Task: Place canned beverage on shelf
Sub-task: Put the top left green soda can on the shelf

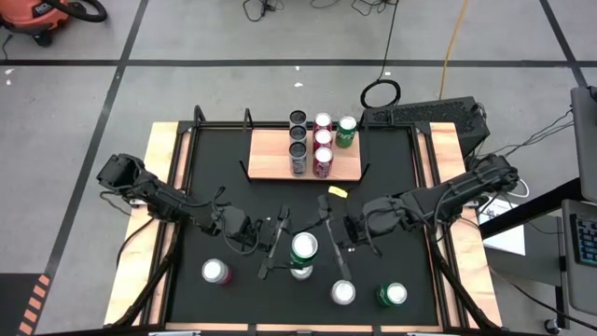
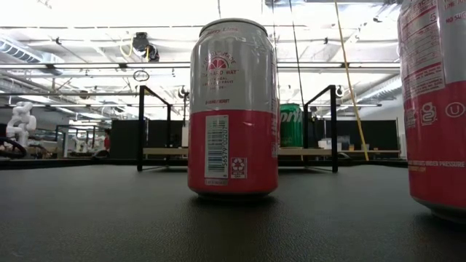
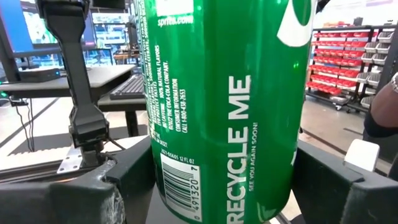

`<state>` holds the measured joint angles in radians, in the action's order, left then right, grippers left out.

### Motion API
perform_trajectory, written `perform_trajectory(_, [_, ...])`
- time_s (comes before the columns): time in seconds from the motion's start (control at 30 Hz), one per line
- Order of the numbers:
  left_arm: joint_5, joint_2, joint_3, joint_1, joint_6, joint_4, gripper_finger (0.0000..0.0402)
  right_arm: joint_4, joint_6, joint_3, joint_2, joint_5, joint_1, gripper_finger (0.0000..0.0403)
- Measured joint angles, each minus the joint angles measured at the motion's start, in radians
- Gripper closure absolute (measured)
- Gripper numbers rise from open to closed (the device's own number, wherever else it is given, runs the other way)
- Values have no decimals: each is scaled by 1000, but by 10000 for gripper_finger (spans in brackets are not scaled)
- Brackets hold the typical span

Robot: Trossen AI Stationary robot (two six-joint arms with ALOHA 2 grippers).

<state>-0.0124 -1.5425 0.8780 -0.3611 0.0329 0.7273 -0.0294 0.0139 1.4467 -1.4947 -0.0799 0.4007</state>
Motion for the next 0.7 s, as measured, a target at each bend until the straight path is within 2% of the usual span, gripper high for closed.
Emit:
perform_trajectory(0.2, [-1, 0, 0, 1, -1, 2, 107, -7, 15, 0, -8, 3, -1, 70])
perform_trajectory(0.37, [-2, 0, 0, 1, -1, 4, 107, -12, 16, 0, -8, 4, -3, 65])
perform_trajectory(0.53, [-3, 0, 0, 2, -1, 7, 107, -13, 2, 0, -8, 5, -11, 82])
perform_trajectory(0.7, [-4, 0, 0, 1, 0, 3, 107, -14, 0, 0, -8, 6, -11, 121])
